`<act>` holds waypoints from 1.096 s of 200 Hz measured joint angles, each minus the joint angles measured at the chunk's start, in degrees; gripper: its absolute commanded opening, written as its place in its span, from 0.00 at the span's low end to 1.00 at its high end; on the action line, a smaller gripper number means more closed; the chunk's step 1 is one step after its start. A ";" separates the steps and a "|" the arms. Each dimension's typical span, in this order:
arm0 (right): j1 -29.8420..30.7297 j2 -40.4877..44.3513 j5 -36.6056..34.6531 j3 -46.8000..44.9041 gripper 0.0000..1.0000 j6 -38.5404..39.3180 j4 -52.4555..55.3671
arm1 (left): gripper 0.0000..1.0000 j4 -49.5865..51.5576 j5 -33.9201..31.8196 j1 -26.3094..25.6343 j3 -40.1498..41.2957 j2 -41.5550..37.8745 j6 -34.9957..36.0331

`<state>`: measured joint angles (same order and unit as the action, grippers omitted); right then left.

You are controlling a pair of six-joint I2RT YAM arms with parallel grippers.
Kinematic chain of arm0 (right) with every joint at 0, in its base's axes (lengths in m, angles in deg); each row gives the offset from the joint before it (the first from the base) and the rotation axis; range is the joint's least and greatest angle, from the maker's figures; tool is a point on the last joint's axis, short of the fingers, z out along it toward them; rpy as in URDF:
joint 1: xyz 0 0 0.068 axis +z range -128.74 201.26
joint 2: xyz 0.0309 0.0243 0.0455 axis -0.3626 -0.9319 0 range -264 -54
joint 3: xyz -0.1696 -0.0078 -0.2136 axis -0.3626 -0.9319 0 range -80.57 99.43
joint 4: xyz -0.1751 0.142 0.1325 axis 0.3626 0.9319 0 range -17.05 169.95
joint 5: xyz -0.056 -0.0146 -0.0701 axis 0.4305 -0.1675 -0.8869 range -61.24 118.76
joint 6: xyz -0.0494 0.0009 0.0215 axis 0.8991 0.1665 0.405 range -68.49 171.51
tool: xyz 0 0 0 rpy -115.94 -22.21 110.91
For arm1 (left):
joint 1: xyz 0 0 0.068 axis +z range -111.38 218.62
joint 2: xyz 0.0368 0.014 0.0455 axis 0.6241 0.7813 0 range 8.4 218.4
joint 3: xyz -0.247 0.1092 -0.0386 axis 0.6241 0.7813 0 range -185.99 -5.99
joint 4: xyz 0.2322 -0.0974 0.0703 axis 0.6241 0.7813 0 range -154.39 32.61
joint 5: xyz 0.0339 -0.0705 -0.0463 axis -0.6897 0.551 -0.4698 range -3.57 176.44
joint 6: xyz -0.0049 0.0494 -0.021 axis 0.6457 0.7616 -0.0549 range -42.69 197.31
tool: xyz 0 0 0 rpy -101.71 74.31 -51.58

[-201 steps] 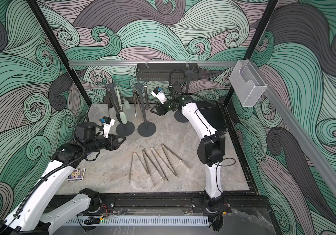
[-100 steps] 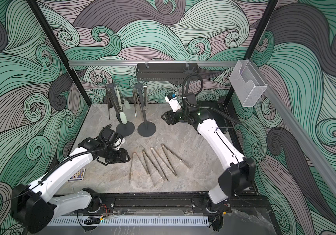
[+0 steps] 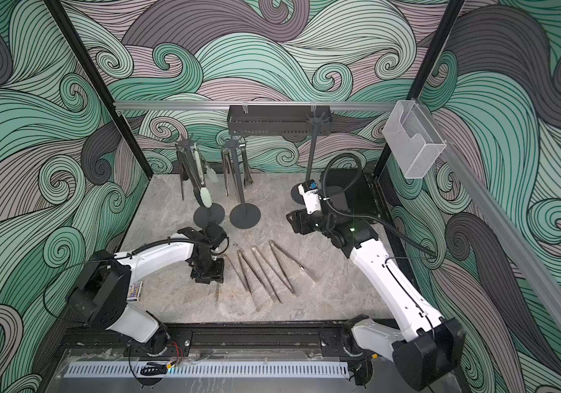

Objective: Hang food tongs on kitchen utensil racks
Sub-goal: Pick up the food tongs from the center of the board.

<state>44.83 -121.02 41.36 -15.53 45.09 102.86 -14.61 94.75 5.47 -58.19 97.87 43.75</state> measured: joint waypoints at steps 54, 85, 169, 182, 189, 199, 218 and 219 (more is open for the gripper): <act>-0.07 1.55 -0.68 -0.59 0.70 -0.04 -0.28 | 0.31 -2.01 -1.49 -3.02 3.50 1.95 -4.11; -0.07 2.03 -0.79 -1.25 0.70 -0.07 -0.39 | 0.22 -2.40 -2.34 -3.76 3.63 1.92 -5.64; -0.24 4.13 -1.09 -1.66 0.70 -0.07 -0.44 | 0.00 -3.26 -4.87 -5.97 4.50 0.46 -8.28; -0.28 4.13 -1.09 -1.66 0.70 -0.07 -0.46 | 0.00 -2.86 -5.62 -6.12 4.66 -0.44 -8.48; -0.33 4.13 -1.09 -1.70 0.70 -0.07 -0.46 | 0.00 -2.60 -6.14 -6.23 4.66 -1.07 -8.59; -0.35 4.17 -1.09 -1.79 0.70 -0.07 -0.44 | 0.00 -2.01 -7.04 -6.43 4.66 -2.40 -8.81; -0.39 4.35 -1.09 -1.86 0.70 -0.07 -0.44 | 0.00 -0.15 -9.11 -7.23 4.28 -5.57 -9.27; -0.39 4.37 -1.11 -1.86 0.70 -0.07 -0.44 | 0.00 0.00 -9.29 -7.32 4.22 -5.90 -9.31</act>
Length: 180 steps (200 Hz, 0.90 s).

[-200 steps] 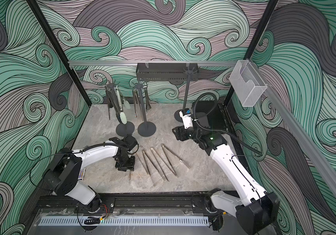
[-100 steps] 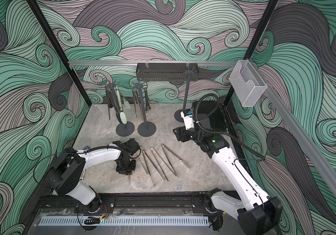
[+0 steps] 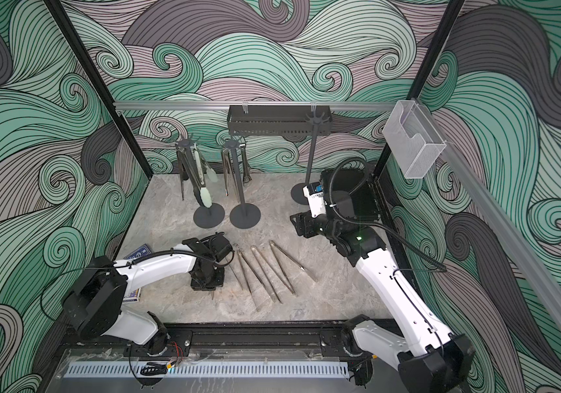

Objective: Hang food tongs on kitchen utensil racks
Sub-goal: Pick up the food tongs from the center of the board, then hang the food tongs on the rack.

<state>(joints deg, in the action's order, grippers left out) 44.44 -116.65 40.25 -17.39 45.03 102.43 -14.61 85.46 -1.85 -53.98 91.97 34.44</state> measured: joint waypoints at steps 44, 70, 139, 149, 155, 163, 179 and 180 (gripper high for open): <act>-1.05 1.31 0.00 0.00 0.70 -0.20 -0.02 | 0.00 4.63 -5.79 -4.55 -7.19 -8.81 0.28; -2.62 2.12 -0.07 0.00 0.69 -1.20 -0.02 | 0.00 5.75 -9.35 -7.54 -12.79 -11.98 1.86; -7.41 6.51 -1.05 -0.28 0.69 -3.87 -0.15 | 0.00 2.32 -20.04 -10.03 -28.09 -11.87 12.61; -7.63 6.95 -1.07 -0.48 0.69 -4.09 -0.17 | 0.00 1.11 -21.88 -10.03 -30.05 -11.28 14.62; -7.76 7.17 -1.07 -0.68 0.69 -4.20 -0.22 | 0.00 0.57 -23.02 -10.01 -31.61 -10.75 16.09; -7.80 7.34 -1.09 -0.94 0.69 -4.31 -0.22 | 0.00 -0.07 -24.13 -9.92 -33.73 -9.77 18.12; -7.91 7.34 -1.07 -1.38 0.69 -4.50 -0.39 | 0.00 -1.16 -25.68 -9.60 -38.38 -7.32 21.81; -7.93 7.34 -1.09 -1.40 0.69 -4.50 -0.39 | 0.00 -1.20 -25.70 -9.57 -38.62 -7.19 21.99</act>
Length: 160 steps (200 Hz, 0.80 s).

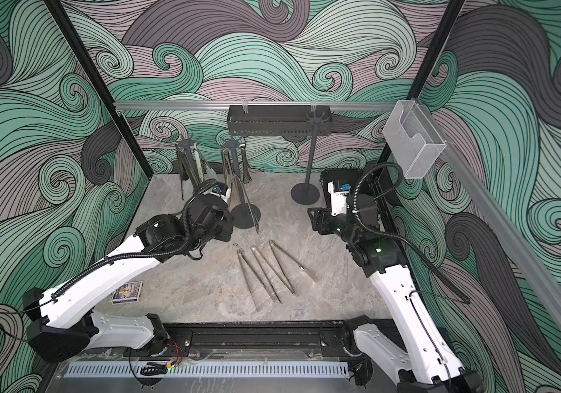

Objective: Hang food tongs on kitchen utensil racks
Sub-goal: Hang the food tongs on the rack.

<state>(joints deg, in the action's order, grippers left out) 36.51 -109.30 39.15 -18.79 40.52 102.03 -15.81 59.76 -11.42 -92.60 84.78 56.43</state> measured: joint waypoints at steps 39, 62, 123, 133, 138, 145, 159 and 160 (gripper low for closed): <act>-0.11 -0.17 0.02 -0.61 0.69 -0.11 -0.26 | 0.00 -2.14 -1.46 1.75 -9.92 6.75 7.78; -0.11 -0.22 0.02 -0.61 0.69 -0.11 -0.63 | 0.00 -2.29 -1.70 3.87 -13.03 9.66 9.94; -0.11 -0.92 0.13 -0.81 0.68 -0.11 -1.49 | 0.00 -3.06 -2.08 9.75 -11.93 9.22 9.99; -0.11 -1.03 0.13 -0.98 0.68 -0.11 -1.62 | 0.00 -3.39 -1.68 10.84 -10.99 8.66 9.75; -0.11 -1.03 0.13 -1.11 0.68 -0.11 -1.66 | 0.00 -3.50 -1.46 11.30 -10.60 8.46 9.64; -0.11 -1.05 0.13 -1.25 0.68 -0.13 -1.68 | 0.00 -3.67 -1.16 11.89 -10.19 8.24 9.49; -0.11 -1.14 0.17 -1.42 0.68 -0.13 -1.84 | 0.00 -4.15 -0.74 12.94 -9.66 8.15 9.22; -0.11 -1.14 0.17 -1.42 0.68 -0.13 -1.84 | 0.00 -4.20 -0.72 12.96 -9.66 8.15 9.20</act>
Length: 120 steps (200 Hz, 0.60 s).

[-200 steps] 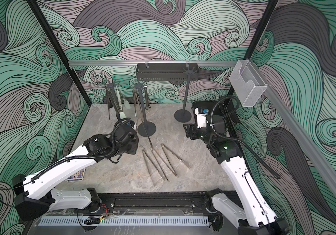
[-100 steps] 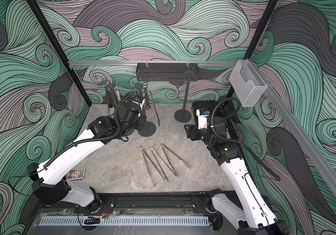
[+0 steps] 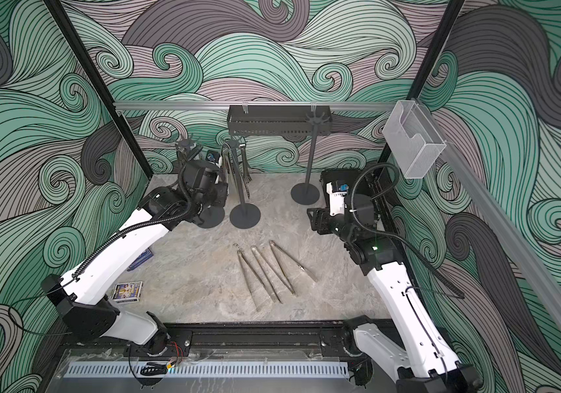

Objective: Hang food tongs on kitchen utensil racks
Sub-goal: Hang the food tongs on the rack.

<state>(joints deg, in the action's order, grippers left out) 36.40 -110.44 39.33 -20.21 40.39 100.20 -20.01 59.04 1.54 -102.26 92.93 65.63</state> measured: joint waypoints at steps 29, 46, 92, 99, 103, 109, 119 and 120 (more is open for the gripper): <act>0.00 -0.26 0.15 -0.09 0.68 0.00 -0.15 | 0.00 -1.29 1.42 0.87 0.48 0.04 -0.48; 0.00 -0.33 0.22 -0.11 0.68 -0.02 -0.26 | 0.00 -2.25 2.29 1.38 0.57 0.24 -0.59; 0.00 -0.76 0.37 -0.11 0.68 -0.02 -0.39 | 0.00 -3.78 3.74 2.08 0.70 2.21 -0.63; 0.00 -0.81 0.37 -0.11 0.68 -0.02 -0.42 | 0.00 -3.78 3.85 2.10 0.70 2.71 -0.63; 0.00 -0.81 0.37 -0.13 0.68 -0.02 -0.42 | 0.00 -3.78 3.87 2.12 0.70 2.99 -0.63; -0.02 -0.81 0.37 -0.13 0.68 -0.02 -0.42 | 0.00 -3.80 3.89 2.23 0.70 3.43 -0.63; -0.04 -0.81 0.37 -0.13 0.68 -0.02 -0.46 | 0.00 -3.87 3.96 2.38 0.70 4.13 -0.63; -0.04 -0.81 0.37 -0.13 0.68 -0.02 -0.46 | 0.00 -3.89 3.96 2.40 0.70 4.20 -0.63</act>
<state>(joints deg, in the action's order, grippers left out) 36.35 -111.25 39.70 -20.34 40.37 99.74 -23.90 62.99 3.94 -101.56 97.13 65.00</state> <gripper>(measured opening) 0.680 0.050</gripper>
